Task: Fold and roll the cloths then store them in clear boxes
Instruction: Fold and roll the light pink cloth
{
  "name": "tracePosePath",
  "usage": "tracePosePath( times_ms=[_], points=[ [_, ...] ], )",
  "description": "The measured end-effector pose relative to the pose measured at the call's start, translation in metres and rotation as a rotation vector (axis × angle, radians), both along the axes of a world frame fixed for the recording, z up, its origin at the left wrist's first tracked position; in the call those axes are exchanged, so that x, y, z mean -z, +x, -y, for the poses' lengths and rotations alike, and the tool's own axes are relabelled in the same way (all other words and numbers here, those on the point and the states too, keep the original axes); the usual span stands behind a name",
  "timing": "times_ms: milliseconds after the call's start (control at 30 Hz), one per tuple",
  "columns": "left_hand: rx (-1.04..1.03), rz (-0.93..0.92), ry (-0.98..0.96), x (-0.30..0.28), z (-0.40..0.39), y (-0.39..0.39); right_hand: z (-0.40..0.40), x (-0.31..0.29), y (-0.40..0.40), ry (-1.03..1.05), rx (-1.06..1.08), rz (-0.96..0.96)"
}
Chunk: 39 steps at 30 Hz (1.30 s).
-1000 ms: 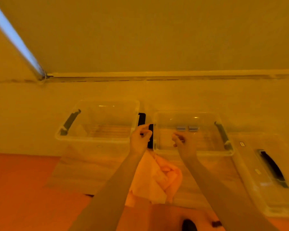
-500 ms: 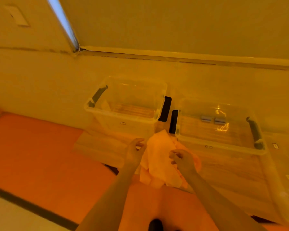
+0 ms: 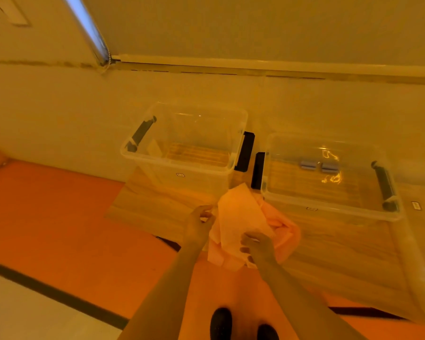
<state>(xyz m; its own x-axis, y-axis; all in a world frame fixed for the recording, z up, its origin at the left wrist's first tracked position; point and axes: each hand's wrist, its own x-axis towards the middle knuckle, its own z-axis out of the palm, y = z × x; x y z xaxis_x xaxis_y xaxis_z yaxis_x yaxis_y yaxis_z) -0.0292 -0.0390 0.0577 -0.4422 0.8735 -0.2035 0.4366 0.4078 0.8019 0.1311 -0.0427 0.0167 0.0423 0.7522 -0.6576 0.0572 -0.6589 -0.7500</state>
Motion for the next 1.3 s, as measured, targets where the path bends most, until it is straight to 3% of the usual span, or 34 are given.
tracePosePath(
  times_ms=[200, 300, 467, 767, 1300],
  points=[
    [0.058, -0.027, -0.021, 0.011, -0.007, -0.022, 0.005, 0.012, -0.021, -0.091, 0.008, -0.025],
    [0.082, 0.004, -0.032, 0.018, -0.008, -0.030, 0.003, 0.014, -0.028, -0.150, -0.038, -0.128],
    [0.182, 0.017, -0.045, 0.033, -0.006, -0.043, 0.007, 0.028, -0.049, 0.082, 0.029, 0.029],
    [0.367, 0.035, -0.151, 0.051, -0.018, -0.056, 0.005, 0.028, -0.049, 0.274, 0.074, 0.316],
    [0.509, 0.368, -0.163, 0.041, -0.057, -0.012, 0.003, 0.018, 0.016, 0.330, 0.101, 0.290]
  ],
)
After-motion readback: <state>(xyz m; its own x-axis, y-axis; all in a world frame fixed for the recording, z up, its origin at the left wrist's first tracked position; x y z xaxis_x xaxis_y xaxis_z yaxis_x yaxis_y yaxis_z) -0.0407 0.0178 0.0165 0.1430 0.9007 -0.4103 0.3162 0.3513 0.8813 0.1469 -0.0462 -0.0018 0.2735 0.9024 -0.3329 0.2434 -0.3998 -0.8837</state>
